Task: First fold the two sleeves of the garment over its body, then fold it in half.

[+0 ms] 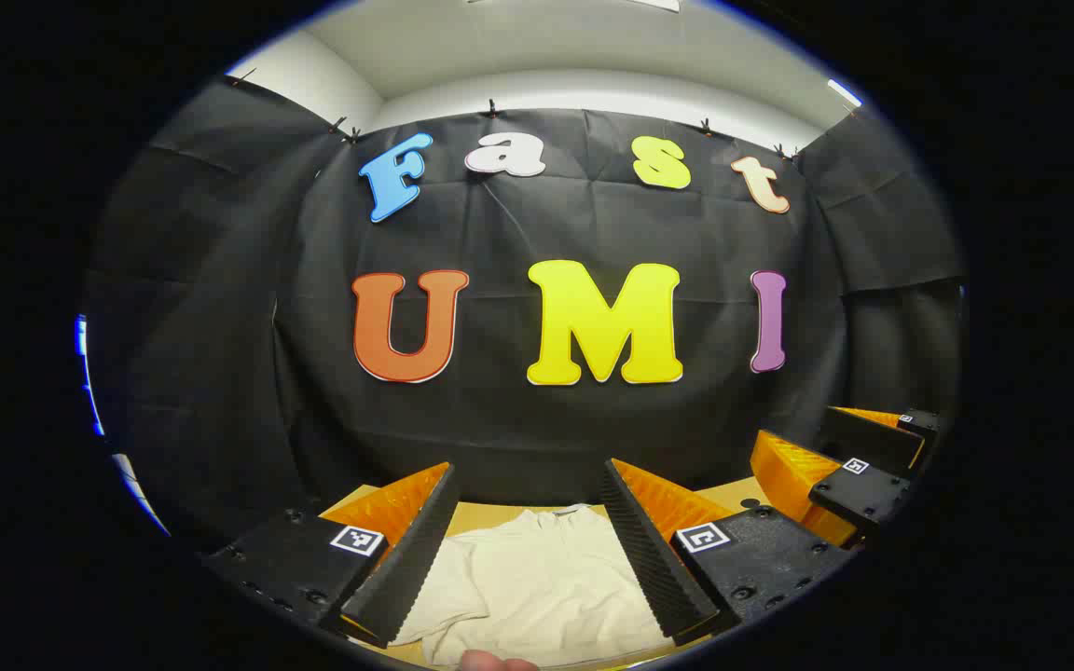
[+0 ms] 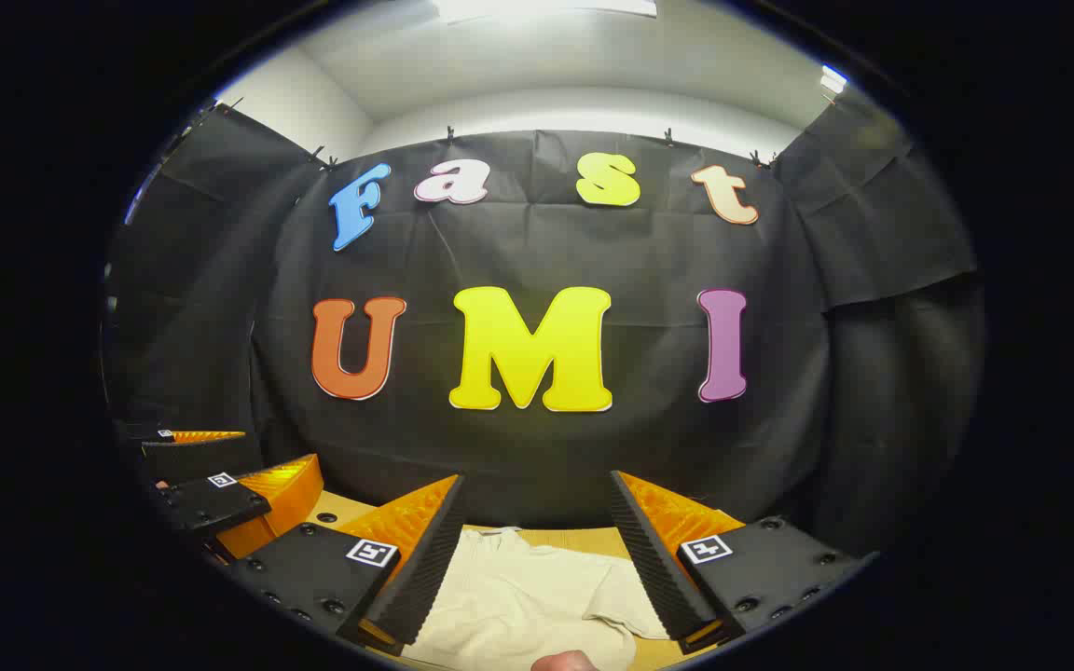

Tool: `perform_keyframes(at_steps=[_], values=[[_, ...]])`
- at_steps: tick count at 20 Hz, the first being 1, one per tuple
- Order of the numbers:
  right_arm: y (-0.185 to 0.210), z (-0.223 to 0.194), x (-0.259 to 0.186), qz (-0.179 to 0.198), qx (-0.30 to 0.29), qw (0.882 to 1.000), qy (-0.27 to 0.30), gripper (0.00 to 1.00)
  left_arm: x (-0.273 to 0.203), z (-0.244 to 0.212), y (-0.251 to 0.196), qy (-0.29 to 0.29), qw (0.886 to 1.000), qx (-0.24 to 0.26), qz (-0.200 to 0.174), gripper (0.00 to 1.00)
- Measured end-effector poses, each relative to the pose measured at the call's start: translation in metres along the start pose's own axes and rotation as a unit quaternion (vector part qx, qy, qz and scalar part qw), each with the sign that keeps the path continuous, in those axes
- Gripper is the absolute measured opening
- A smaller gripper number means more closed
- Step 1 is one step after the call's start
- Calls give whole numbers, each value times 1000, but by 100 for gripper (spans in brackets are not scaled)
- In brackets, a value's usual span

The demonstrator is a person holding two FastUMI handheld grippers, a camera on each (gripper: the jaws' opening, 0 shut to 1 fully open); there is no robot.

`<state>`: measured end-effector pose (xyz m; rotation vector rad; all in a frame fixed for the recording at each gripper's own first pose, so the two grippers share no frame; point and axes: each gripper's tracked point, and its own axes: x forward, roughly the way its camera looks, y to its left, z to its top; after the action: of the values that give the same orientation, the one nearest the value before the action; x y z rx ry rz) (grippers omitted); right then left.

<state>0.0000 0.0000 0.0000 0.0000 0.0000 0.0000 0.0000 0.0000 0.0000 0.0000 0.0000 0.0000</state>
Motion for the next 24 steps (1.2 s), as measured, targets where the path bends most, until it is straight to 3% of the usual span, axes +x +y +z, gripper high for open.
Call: perform_keyframes(at_steps=[24], values=[[-13, -2, 10, 1, 22, 1000, 2, 94, 11, 1, -7, -1, 1000, 8, 1, 98]])
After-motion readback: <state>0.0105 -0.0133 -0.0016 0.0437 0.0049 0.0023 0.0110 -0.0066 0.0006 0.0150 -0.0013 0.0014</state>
